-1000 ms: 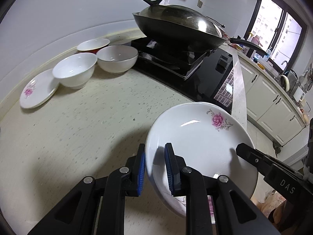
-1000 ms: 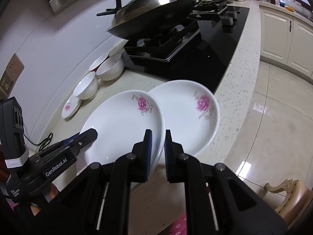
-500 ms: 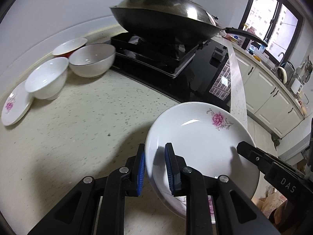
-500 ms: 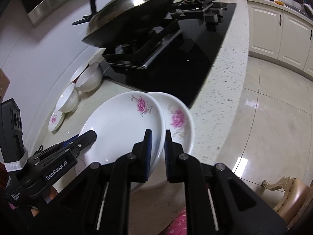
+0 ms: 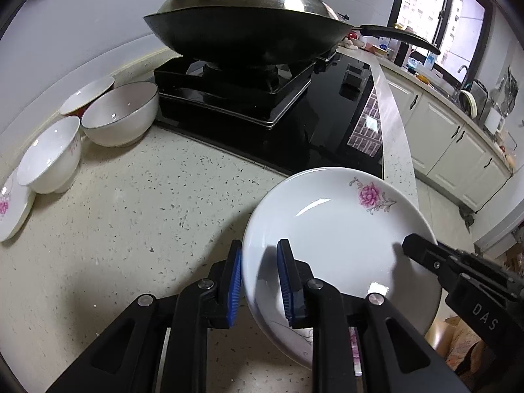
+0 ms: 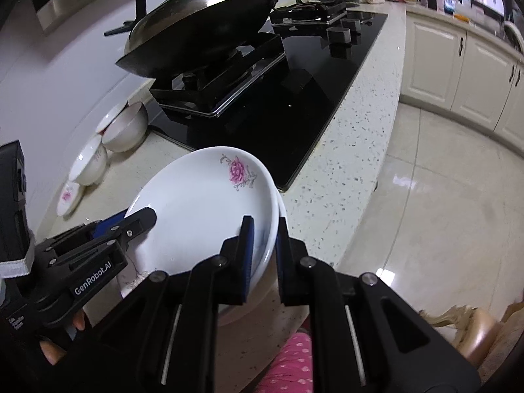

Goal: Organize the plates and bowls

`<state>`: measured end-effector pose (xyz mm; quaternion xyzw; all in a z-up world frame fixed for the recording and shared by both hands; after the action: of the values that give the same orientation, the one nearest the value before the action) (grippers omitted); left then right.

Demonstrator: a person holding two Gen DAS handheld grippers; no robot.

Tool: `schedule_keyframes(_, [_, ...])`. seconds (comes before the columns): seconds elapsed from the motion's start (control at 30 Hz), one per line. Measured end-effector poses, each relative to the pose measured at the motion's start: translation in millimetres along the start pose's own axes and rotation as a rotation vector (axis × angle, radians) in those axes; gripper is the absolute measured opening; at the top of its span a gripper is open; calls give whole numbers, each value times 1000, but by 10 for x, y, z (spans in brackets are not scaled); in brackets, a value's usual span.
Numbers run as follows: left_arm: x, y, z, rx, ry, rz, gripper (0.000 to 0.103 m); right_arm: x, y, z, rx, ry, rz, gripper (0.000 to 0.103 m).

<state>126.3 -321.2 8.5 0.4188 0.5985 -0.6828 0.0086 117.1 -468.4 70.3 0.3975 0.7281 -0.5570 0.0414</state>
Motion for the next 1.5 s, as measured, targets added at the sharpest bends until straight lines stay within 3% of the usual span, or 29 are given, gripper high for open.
schedule_keyframes(0.13, [30, 20, 65, -45, 58, 0, 23, 16, 14, -30, 62, -61, 17, 21])
schedule_keyframes(0.4, [28, -32, 79, -64, 103, 27, 24, 19, 14, 23, 69, -64, 26, 21])
schedule_keyframes(0.47, [21, -63, 95, -66, 113, 38, 26, 1, -5, -25, 71, -88, 38, 28])
schedule_keyframes(0.53, [24, -87, 97, -59, 108, 39, 27, -18, -36, -59, 91, -103, 58, 42])
schedule_keyframes(0.57, [27, -98, 88, -56, 102, 40, 29, -44, -78, -65, 90, -100, 75, 53])
schedule_keyframes(0.6, [32, -113, 77, -56, 95, 41, 38, -61, -113, -68, 81, -94, 85, 57])
schedule_keyframes(0.63, [45, -141, 55, -60, 86, 46, 48, -78, -140, -75, 72, -91, 92, 57])
schedule_keyframes(0.7, [86, -210, 4, -68, 67, 60, 56, -108, -203, -93, 66, -94, 108, 58])
schedule_keyframes(0.83, [165, -309, -112, -82, 42, 69, 60, -104, -252, -179, 48, -99, 105, 58])
schedule_keyframes(1.1, [624, -602, -553, -119, -101, 48, 73, 120, -310, -636, -38, -155, 62, 67])
schedule_keyframes(1.5, [1642, -909, -1581, -307, -363, -26, 75, 724, 5, -1447, -153, -263, -140, 73])
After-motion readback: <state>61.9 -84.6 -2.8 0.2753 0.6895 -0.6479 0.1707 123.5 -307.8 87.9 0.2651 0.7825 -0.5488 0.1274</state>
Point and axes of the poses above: each gripper's, at about its wrist camera, not at the fingertips, and y roughly the way its jaws point, z to its right, x to its underside, the point moved 4 cm from there along y, roughly the way its jaws point, and after that the axes turned 15 degrees about y, right-handed, at the moved point
